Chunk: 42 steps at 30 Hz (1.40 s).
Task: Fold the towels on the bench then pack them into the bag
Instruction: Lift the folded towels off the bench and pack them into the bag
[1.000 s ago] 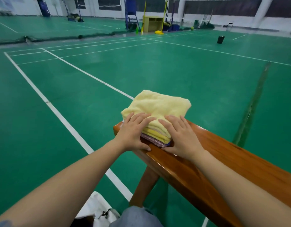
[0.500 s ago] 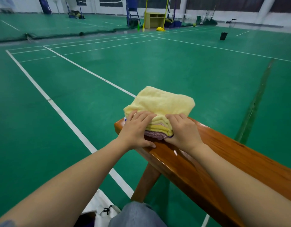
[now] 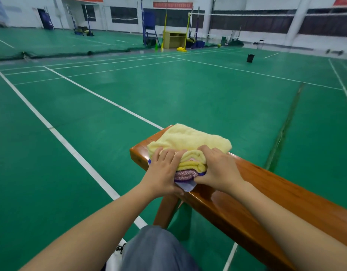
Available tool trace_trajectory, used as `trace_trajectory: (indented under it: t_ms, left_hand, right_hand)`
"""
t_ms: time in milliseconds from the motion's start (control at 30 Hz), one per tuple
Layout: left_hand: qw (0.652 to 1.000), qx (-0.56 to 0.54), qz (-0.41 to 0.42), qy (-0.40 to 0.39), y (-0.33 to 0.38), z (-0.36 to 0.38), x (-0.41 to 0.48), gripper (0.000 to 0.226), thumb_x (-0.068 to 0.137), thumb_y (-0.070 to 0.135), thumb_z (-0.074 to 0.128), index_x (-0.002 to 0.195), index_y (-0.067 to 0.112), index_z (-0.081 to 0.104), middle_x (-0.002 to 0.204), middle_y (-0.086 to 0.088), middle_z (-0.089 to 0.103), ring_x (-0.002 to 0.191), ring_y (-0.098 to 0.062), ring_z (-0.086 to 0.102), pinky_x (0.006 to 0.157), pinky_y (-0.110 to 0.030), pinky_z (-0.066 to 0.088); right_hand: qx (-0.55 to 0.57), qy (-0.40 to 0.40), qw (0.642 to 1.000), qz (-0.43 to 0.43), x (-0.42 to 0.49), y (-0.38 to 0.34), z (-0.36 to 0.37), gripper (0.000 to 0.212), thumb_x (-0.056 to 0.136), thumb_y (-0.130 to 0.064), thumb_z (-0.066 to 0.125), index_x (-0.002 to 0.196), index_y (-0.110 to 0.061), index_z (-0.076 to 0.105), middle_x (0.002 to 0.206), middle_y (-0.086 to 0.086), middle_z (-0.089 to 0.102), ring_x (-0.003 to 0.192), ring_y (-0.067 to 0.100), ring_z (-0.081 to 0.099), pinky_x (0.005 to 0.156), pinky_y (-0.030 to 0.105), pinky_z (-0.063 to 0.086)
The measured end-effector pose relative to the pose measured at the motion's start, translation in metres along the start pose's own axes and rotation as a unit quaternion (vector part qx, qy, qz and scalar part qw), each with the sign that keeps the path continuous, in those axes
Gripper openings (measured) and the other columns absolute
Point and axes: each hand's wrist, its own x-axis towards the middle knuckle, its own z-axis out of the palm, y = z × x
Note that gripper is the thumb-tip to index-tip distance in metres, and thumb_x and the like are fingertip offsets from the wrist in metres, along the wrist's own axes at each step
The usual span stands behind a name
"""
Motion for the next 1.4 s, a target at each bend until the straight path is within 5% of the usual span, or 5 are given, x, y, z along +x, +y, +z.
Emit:
trace_trajectory:
  t_ms: [633, 800, 1033, 1267, 1400]
  left_hand:
    - [0.992, 0.090, 0.088, 0.031, -0.003, 0.001, 0.005, 0.077, 0.053, 0.048, 0.079, 0.116, 0.018, 0.045, 0.100, -0.002, 0.064, 0.090, -0.024, 0.060, 0.082, -0.038, 0.044]
    - [0.996, 0.037, 0.073, 0.023, 0.004, -0.014, 0.020, 0.058, 0.057, 0.047, 0.076, 0.103, 0.014, 0.063, 0.090, -0.002, 0.067, 0.082, -0.025, 0.063, 0.077, -0.036, 0.047]
    - [0.994, -0.102, 0.028, -0.020, -0.001, -0.040, 0.027, 0.056, 0.055, 0.047, 0.066, 0.097, 0.010, 0.060, 0.082, -0.003, 0.063, 0.075, -0.025, 0.057, 0.065, -0.029, 0.037]
    - [0.982, -0.187, -0.019, -0.034, -0.013, -0.049, 0.017, 0.047, 0.052, 0.057, 0.062, 0.083, 0.026, 0.045, 0.072, 0.010, 0.050, 0.065, -0.014, 0.047, 0.057, -0.026, 0.033]
    - [0.986, -0.159, -0.033, -0.037, -0.011, -0.039, 0.008, 0.073, 0.055, 0.065, 0.059, 0.109, 0.017, 0.052, 0.099, -0.003, 0.059, 0.092, -0.024, 0.055, 0.080, -0.037, 0.043]
  right_hand:
    - [0.063, -0.001, 0.998, -0.011, -0.035, 0.015, 0.018, 0.083, 0.061, -0.054, 0.080, 0.127, -0.018, 0.045, 0.117, 0.000, 0.056, 0.104, 0.015, 0.051, 0.085, 0.026, 0.043]
    - [0.048, -0.003, 0.999, -0.017, -0.044, 0.033, 0.018, 0.107, 0.057, -0.057, 0.080, 0.143, -0.024, 0.026, 0.142, 0.000, 0.040, 0.132, 0.015, 0.033, 0.113, 0.032, 0.022]
    - [0.004, 0.030, 0.999, -0.019, -0.041, 0.031, 0.021, 0.127, 0.051, -0.066, 0.078, 0.147, -0.025, 0.005, 0.152, 0.004, 0.027, 0.143, 0.018, 0.017, 0.119, 0.044, 0.004]
    - [-0.014, 0.093, 0.993, -0.073, -0.017, 0.019, 0.034, 0.103, 0.066, -0.069, 0.055, 0.143, -0.010, 0.023, 0.146, 0.009, 0.039, 0.139, 0.021, 0.027, 0.115, 0.048, 0.011]
    - [0.023, 0.101, 0.993, -0.059, -0.011, 0.023, 0.034, 0.079, 0.068, -0.066, 0.058, 0.124, -0.009, 0.051, 0.115, 0.006, 0.064, 0.111, 0.020, 0.057, 0.118, 0.038, 0.012]
